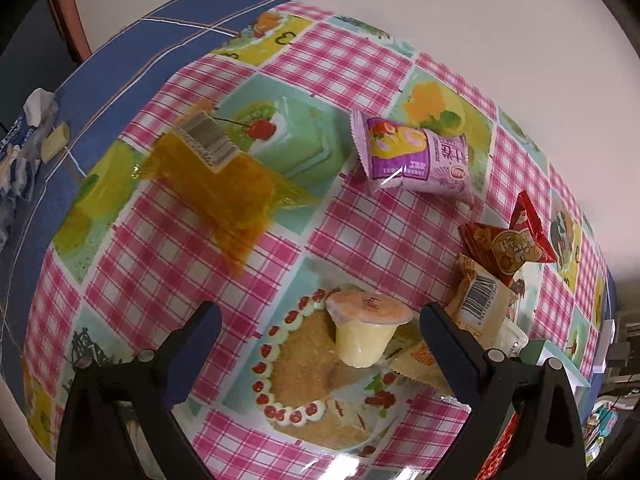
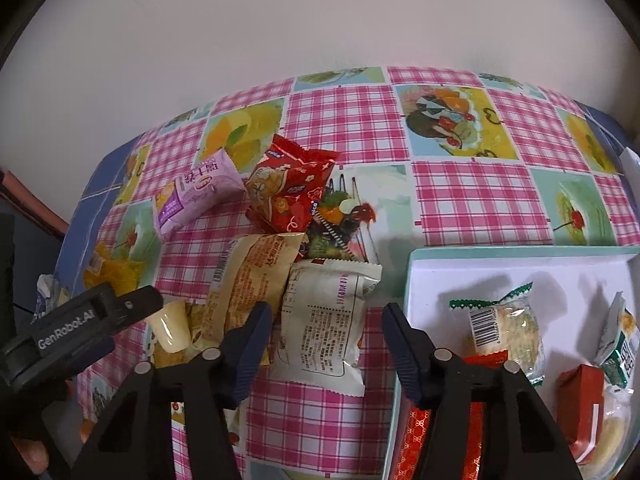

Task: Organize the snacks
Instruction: 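Grasp the pudding cup with the left tool while the right grasps the white printed packet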

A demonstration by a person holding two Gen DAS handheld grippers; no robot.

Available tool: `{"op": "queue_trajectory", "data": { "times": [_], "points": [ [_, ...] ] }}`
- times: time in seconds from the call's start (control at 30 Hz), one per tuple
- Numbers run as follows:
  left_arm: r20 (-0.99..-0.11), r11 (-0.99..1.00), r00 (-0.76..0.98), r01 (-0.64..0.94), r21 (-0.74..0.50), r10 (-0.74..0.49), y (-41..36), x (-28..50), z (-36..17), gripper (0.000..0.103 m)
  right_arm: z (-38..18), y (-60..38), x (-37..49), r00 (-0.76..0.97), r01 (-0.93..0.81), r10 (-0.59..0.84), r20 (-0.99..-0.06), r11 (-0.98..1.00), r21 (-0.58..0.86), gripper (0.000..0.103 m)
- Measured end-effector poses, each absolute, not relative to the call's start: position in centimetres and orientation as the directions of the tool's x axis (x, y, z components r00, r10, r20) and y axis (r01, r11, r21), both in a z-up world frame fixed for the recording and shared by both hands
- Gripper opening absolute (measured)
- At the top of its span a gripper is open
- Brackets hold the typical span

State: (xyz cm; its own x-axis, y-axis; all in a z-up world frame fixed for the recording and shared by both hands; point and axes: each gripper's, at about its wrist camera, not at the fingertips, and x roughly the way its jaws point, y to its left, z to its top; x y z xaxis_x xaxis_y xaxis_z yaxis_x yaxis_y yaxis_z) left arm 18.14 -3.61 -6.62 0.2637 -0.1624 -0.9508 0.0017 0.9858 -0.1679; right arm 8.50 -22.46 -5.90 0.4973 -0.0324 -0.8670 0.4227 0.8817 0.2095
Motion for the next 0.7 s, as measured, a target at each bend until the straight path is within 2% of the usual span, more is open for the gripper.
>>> {"op": "queue_trajectory", "data": {
  "times": [0.33,0.7],
  "points": [
    [-0.958,0.988,0.241,0.03,-0.153,-0.156,-5.9,18.1,-8.7,0.099,-7.3,-21.9,9.1,0.469,0.409,-0.026,-0.883,0.892,0.191,0.055],
    [-0.96,0.992,0.253,0.047,-0.115,-0.123,-8.5,18.6,-10.4,0.088,-8.4,-21.5,9.7,0.467,0.399,-0.031,-0.884,0.899,0.179,0.054]
  ]
}}
